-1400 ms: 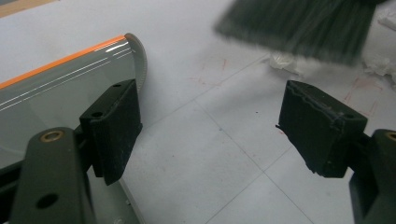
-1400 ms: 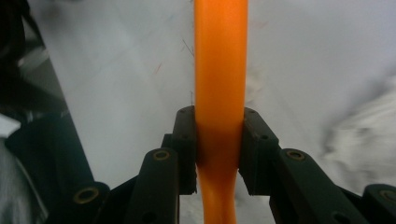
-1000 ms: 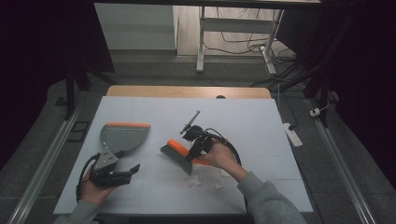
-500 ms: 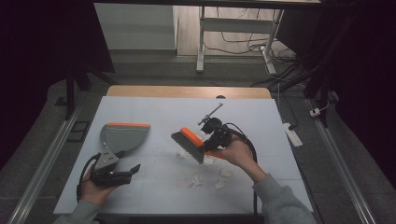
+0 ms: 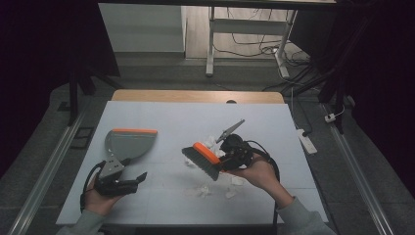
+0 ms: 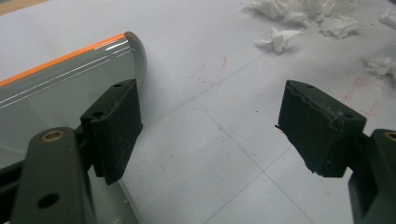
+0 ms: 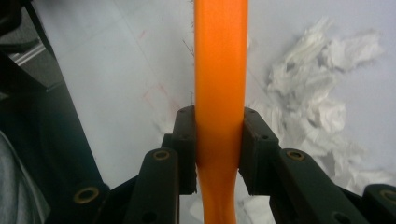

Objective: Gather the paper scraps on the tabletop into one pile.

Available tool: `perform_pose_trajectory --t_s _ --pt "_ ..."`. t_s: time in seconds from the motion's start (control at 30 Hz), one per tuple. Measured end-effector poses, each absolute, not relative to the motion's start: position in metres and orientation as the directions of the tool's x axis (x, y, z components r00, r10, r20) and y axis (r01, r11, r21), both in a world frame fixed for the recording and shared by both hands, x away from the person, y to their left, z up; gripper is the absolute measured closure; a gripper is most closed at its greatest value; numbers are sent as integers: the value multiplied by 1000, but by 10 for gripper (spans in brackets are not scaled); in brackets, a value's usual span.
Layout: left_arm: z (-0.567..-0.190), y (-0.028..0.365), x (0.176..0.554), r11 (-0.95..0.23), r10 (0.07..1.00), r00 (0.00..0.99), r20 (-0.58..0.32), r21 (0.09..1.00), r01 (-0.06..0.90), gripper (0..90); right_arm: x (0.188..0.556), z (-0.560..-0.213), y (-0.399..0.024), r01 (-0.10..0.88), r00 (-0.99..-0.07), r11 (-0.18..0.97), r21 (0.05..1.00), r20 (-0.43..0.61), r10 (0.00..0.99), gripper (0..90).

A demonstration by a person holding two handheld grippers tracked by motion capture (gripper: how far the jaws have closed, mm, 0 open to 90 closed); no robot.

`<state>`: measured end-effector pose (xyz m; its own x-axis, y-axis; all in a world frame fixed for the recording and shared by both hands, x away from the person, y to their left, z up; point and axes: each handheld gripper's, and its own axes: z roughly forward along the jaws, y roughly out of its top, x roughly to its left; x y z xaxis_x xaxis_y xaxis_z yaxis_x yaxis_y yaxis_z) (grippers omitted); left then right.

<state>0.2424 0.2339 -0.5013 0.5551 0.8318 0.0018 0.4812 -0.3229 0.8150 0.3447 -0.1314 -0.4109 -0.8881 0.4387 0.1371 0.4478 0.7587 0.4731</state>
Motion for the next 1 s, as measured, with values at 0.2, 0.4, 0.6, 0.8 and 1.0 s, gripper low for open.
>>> perform_pose_trajectory --t_s 0.2,0.4,0.6,0.8,1.0 --pt "-502 234 244 -325 832 555 2 812 484 219 332 -409 -138 415 -906 778 471 136 401 699" --pt "-502 234 243 -325 831 556 2 813 483 219 308 -422 -121 349 -937 839 418 134 323 699" --pt "-502 233 242 -327 830 558 5 814 480 219 295 -444 -89 263 -964 916 302 102 244 699" --pt "-502 234 242 -322 830 557 0 816 480 220 310 -450 -81 265 -964 928 262 53 261 699" --pt "-502 234 242 -325 830 557 3 815 480 220 344 -448 -97 374 -921 885 279 -4 390 699"
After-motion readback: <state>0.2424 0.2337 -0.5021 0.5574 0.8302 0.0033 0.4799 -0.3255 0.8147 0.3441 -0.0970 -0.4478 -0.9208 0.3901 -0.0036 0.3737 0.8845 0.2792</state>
